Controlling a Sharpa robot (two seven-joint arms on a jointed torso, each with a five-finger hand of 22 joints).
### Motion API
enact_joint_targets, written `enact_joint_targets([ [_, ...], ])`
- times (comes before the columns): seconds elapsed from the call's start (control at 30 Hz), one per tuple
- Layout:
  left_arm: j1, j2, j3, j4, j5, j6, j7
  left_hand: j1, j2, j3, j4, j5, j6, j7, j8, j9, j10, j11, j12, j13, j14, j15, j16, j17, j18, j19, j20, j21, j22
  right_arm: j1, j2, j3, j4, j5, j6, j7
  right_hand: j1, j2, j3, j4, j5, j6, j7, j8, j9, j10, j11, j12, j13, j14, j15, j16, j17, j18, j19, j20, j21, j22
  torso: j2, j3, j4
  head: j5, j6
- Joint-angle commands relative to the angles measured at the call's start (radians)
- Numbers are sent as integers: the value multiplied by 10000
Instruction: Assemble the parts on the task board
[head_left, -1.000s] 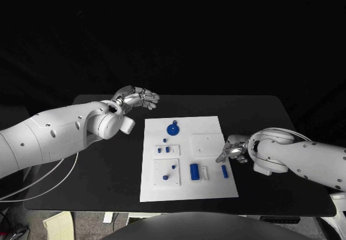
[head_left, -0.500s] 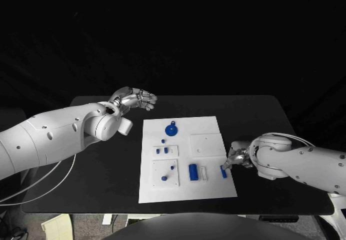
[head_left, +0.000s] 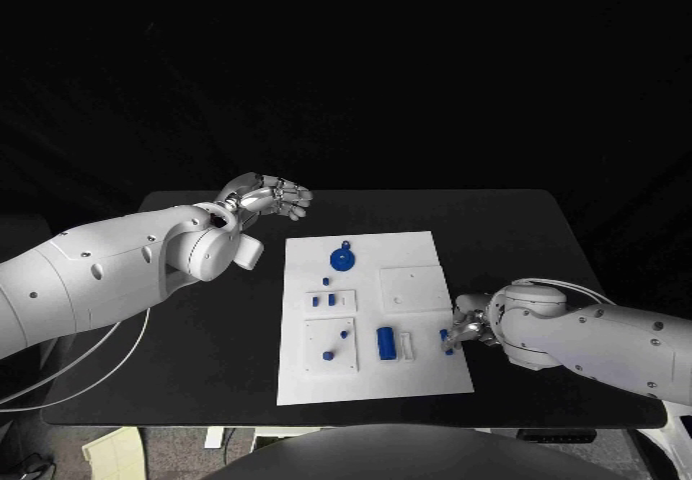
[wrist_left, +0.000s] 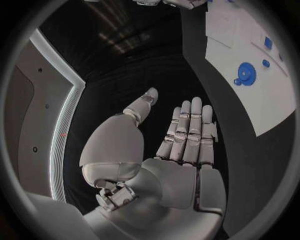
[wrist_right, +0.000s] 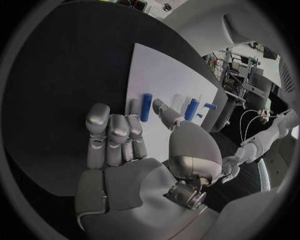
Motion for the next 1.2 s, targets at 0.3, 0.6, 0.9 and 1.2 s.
enact_joint_targets([
  [0.3, 6, -13, 6, 36, -4, 83, 69, -85, -16, -8, 66, -19, -38, 0, 64, -9, -3, 39, -49, -15, 81, -14, -51, 24, 206, 60, 21, -44, 20, -133, 262, -5, -79, -2040, -328, -30, -28, -23, 22, 102, -15, 2, 28, -28, -34, 68, -33, 9, -33, 28, -74, -16, 17, 719, 9, 59, 66, 79, -1, 2, -2, 65, -37],
  [0.6, 6, -3, 5, 30, -4, 70, 52, -87, -15, -7, 69, -19, -37, -1, 66, -10, -1, 39, -48, -14, 80, -14, -57, 29, 206, 58, 21, -48, 23, -254, 498, -4, -105, -3125, -369, -120, 366, -194, 596, 230, -15, 1, 31, -60, 0, 53, -29, -61, -77, 38, -70, -26, 13, 719, 22, 57, 73, 75, 3, 0, 4, 90, -38],
  [0.9, 6, -6, 5, 31, -4, 88, 39, -85, -17, -6, 68, -19, -36, -2, 69, -11, 0, 38, -48, -13, 79, -13, -64, 34, 204, 50, 22, -54, 27, -486, 645, -18, -174, -3025, -130, -125, 871, -37, 1071, -12, -11, -43, 55, -109, 8, 4, -6, -121, -117, 37, -50, -39, 9, 719, 11, 62, 89, 88, -2, -8, 3, 103, -68],
  [1.2, 6, -17, 5, 37, -4, 81, 36, -79, -14, -2, 67, -19, -36, -3, 71, -12, 1, 39, -48, -13, 79, -13, -70, 41, 203, 44, 22, -60, 32, -523, 627, -20, -144, -2000, -133, -150, 1038, 141, 1179, -316, 28, -34, 85, -149, -12, -6, 26, -148, -124, 48, -14, -57, 0, 719, -8, 124, 105, 102, -1, 2, -2, 114, -96],
])
